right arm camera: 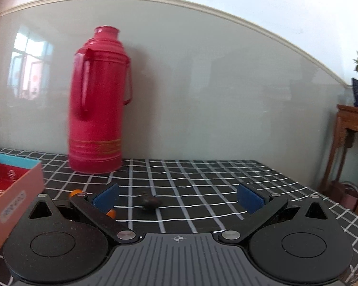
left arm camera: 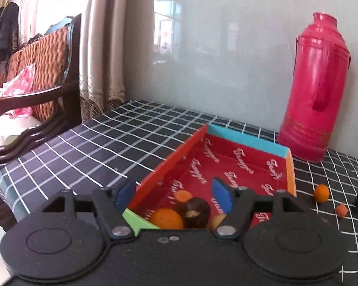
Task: Organize fruits
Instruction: 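Move the right gripper to the orange chunk and close on it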
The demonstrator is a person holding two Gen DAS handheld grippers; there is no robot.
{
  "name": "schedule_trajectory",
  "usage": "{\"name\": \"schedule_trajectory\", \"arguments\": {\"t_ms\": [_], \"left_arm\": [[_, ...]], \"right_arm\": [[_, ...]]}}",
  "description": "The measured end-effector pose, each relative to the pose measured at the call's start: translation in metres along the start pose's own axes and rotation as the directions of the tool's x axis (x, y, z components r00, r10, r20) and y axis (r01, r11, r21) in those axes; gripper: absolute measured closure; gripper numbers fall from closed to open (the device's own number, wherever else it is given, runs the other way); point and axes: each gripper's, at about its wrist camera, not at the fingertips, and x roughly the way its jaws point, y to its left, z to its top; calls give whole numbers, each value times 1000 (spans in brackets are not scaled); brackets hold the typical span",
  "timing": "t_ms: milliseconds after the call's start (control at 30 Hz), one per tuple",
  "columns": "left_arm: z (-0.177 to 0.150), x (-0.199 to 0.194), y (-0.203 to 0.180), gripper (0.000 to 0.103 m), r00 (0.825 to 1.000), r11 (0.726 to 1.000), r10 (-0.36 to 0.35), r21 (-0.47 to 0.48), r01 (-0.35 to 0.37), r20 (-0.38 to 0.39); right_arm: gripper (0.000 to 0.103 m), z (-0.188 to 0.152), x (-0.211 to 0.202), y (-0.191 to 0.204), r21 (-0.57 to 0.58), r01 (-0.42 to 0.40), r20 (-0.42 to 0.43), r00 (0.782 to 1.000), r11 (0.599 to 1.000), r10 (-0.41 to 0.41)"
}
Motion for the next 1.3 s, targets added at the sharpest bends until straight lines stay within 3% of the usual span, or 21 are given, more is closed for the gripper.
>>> {"name": "schedule_trajectory", "arguments": {"t_ms": [167, 233, 633, 767, 1000, 1067, 1233, 1300], "left_arm": [[4, -2, 15, 30, 1000, 1000, 8, -16, -8, 14], [4, -3, 21, 22, 1000, 1000, 20, -19, -19, 21], [2, -9, 71, 11, 987, 985, 157, -83, -154, 36], [2, -11, 86, 10, 983, 979, 179, -101, -175, 35], [1, -11, 102, 9, 976, 970, 216, -122, -210, 39], [1, -10, 107, 9, 975, 968, 222, -126, -216, 34], [0, -7, 111, 9, 973, 965, 231, -128, -227, 19], [0, -7, 112, 9, 972, 965, 232, -128, -228, 19]], "right_arm": [[0, 0, 14, 13, -14, -101, -56, 993, 995, 100], [0, 0, 18, 21, -33, -136, -67, 989, 990, 134], [0, -1, 58, 40, -27, -263, -201, 946, 964, 253], [28, 2, 78, 48, -32, -282, -249, 931, 959, 266], [31, -1, 112, 48, 21, -265, -345, 903, 964, 256], [57, -3, 120, 48, 40, -267, -374, 890, 963, 262], [60, -3, 124, 47, 43, -257, -373, 892, 965, 255], [69, -3, 124, 49, 36, -262, -369, 893, 964, 257]]}}
